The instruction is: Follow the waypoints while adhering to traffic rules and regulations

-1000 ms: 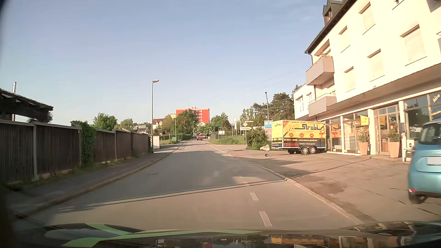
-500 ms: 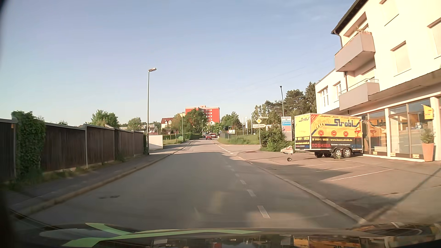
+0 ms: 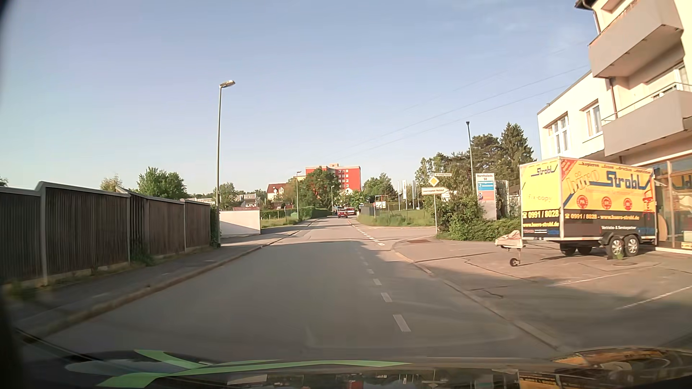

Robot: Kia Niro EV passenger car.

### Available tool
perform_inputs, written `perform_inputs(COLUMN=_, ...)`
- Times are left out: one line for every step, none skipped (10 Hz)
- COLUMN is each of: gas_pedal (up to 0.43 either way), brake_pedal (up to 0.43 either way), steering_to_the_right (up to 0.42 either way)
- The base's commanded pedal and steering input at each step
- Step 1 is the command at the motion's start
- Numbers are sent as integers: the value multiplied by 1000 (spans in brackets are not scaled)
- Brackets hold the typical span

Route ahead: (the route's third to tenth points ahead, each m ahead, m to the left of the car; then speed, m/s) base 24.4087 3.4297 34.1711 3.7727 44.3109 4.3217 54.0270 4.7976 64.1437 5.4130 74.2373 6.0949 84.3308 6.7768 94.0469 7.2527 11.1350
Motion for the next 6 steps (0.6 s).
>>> perform_inputs(gas_pedal=118, brake_pedal=0, steering_to_the_right=-37)
perform_inputs(gas_pedal=118, brake_pedal=0, steering_to_the_right=-37)
perform_inputs(gas_pedal=118, brake_pedal=0, steering_to_the_right=-36)
perform_inputs(gas_pedal=118, brake_pedal=0, steering_to_the_right=-36)
perform_inputs(gas_pedal=110, brake_pedal=0, steering_to_the_right=-33)
perform_inputs(gas_pedal=110, brake_pedal=0, steering_to_the_right=-29)
